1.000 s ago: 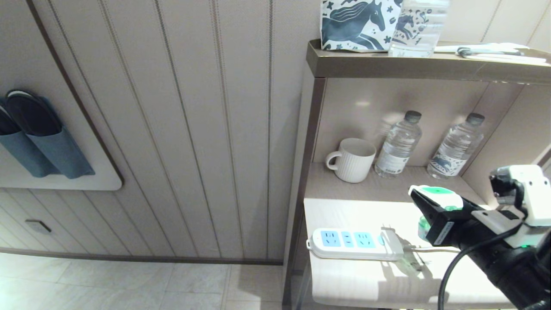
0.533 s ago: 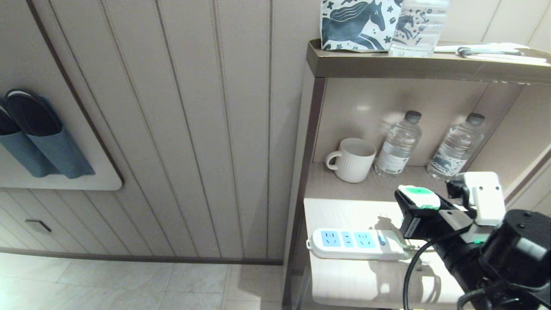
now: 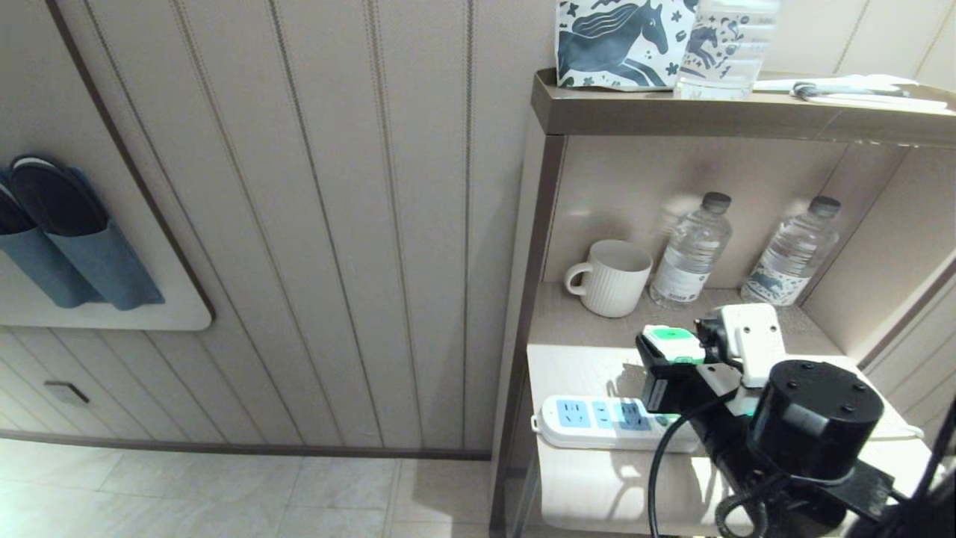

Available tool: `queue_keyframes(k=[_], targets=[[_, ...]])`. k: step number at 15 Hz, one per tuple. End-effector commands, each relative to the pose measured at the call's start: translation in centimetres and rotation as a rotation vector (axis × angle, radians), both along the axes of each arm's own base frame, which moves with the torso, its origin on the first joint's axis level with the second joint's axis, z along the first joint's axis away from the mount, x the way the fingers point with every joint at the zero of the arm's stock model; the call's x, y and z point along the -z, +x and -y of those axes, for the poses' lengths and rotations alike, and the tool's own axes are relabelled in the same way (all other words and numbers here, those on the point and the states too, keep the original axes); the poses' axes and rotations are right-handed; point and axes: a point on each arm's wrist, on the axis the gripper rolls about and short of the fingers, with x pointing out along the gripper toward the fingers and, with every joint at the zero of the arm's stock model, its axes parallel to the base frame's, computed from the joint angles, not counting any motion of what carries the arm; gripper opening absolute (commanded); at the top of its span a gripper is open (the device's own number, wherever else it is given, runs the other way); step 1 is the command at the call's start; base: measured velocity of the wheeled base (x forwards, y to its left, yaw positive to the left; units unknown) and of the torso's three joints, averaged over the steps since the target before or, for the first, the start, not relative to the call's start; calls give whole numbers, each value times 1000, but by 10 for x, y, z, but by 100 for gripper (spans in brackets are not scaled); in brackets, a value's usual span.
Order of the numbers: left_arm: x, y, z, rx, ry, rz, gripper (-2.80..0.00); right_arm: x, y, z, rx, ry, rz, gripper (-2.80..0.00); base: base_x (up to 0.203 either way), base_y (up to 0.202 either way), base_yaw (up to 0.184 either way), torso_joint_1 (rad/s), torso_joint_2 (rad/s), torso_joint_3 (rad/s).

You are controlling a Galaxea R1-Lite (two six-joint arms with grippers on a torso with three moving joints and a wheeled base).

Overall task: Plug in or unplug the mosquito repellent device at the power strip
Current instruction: Place the mosquito repellent liquid on the table

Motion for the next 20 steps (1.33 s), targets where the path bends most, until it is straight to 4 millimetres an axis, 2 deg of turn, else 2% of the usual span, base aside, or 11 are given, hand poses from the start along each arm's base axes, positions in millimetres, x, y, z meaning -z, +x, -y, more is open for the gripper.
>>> queue_keyframes(k=[1, 10, 13, 17, 20], targets=[[0, 0, 0, 1, 0, -1, -280, 9, 5, -16, -19, -12, -12, -280, 0, 0, 0, 0, 0, 0], [0, 0, 0, 1, 0, -1, -280, 3, 9, -17, 4, 26, 38, -280, 0, 0, 0, 0, 0, 0], [0, 0, 0, 1, 0, -1, -280, 0, 15, -12, 29, 26, 48, -280, 0, 0, 0, 0, 0, 0], [0, 0, 0, 1, 0, -1, -280, -2, 34, 3, 108, 23, 63, -280, 0, 0, 0, 0, 0, 0], [0, 0, 0, 1, 0, -1, -280, -2, 38, 7, 125, 19, 66, -280, 0, 0, 0, 0, 0, 0]])
